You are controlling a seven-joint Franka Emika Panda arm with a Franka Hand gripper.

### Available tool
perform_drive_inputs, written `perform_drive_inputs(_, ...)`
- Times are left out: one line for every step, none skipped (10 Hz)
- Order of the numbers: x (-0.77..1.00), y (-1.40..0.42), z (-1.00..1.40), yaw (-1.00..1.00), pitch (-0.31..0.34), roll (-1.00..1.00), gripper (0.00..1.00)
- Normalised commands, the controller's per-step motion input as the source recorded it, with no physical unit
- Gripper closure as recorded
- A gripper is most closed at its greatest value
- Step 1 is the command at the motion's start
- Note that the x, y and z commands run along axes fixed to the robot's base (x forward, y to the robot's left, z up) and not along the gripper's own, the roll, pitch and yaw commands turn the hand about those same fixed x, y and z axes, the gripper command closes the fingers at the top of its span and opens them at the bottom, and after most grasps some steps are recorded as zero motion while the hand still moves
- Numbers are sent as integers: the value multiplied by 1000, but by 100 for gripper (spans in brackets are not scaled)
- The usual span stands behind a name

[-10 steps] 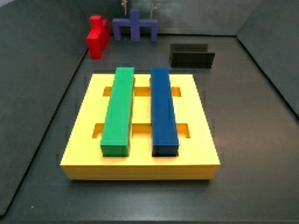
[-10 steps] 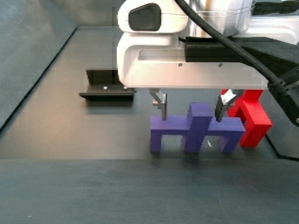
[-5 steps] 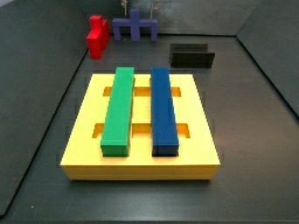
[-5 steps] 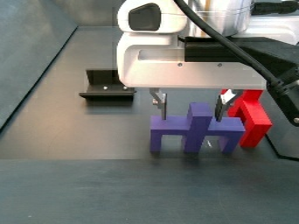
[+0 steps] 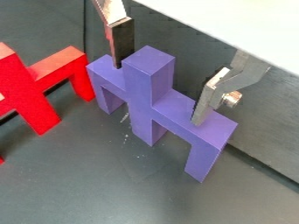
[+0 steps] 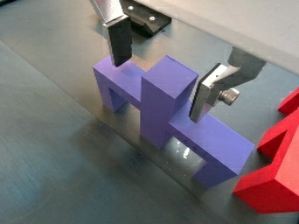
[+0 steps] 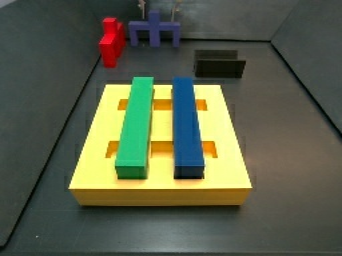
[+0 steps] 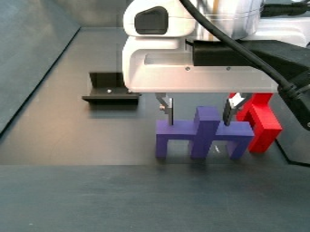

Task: Pick up the purple object. Move up. Move to above the board. Insert the purple object.
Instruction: Pick up the purple object.

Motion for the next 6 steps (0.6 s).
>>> perform_drive_inputs(-3,0,0,51,0,0,0)
perform_drive_inputs(0,0,0,0,0,0,0)
perform_drive_inputs(0,0,0,0,0,0,100)
perform_drive_inputs(0,0,0,0,0,0,100)
perform_drive_inputs(0,0,0,0,0,0,100)
perform_drive_inputs(0,0,0,0,0,0,100)
